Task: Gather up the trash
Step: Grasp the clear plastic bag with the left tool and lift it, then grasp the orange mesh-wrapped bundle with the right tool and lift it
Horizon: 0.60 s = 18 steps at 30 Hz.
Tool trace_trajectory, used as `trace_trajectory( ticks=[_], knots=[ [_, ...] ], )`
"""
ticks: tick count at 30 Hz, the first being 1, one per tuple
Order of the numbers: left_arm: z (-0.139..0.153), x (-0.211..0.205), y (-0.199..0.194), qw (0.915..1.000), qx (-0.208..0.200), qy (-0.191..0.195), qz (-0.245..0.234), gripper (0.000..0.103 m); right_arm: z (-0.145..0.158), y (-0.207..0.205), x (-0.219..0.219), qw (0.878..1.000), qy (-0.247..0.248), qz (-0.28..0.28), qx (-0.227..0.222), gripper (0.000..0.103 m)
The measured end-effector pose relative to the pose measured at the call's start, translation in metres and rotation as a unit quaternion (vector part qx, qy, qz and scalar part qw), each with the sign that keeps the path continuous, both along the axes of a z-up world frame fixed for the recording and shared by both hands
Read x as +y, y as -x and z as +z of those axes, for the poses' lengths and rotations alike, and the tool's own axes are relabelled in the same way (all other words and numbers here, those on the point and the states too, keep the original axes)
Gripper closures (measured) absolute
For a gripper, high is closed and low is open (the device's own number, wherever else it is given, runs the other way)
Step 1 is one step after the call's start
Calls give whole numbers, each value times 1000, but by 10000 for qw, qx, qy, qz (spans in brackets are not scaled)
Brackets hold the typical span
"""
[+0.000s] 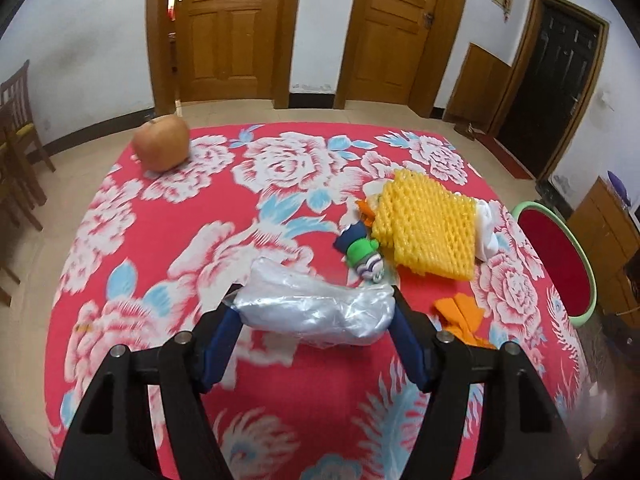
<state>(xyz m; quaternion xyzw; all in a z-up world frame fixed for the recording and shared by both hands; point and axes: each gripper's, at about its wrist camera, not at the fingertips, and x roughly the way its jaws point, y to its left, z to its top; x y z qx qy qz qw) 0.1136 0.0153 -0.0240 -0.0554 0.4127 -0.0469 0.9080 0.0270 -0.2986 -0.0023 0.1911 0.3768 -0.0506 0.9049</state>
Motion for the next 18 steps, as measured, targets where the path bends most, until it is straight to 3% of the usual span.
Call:
trace_trajectory(
  ticks=[7,18],
  knots=[
    [4,11,32,9997,-47,-120,221,33,-1,4,22,9995,-45,318,-70,12],
    [-3,28,57,9976,-21,-388,570,33,-3,-7,80,9914,183,1285,-164,12]
  ],
)
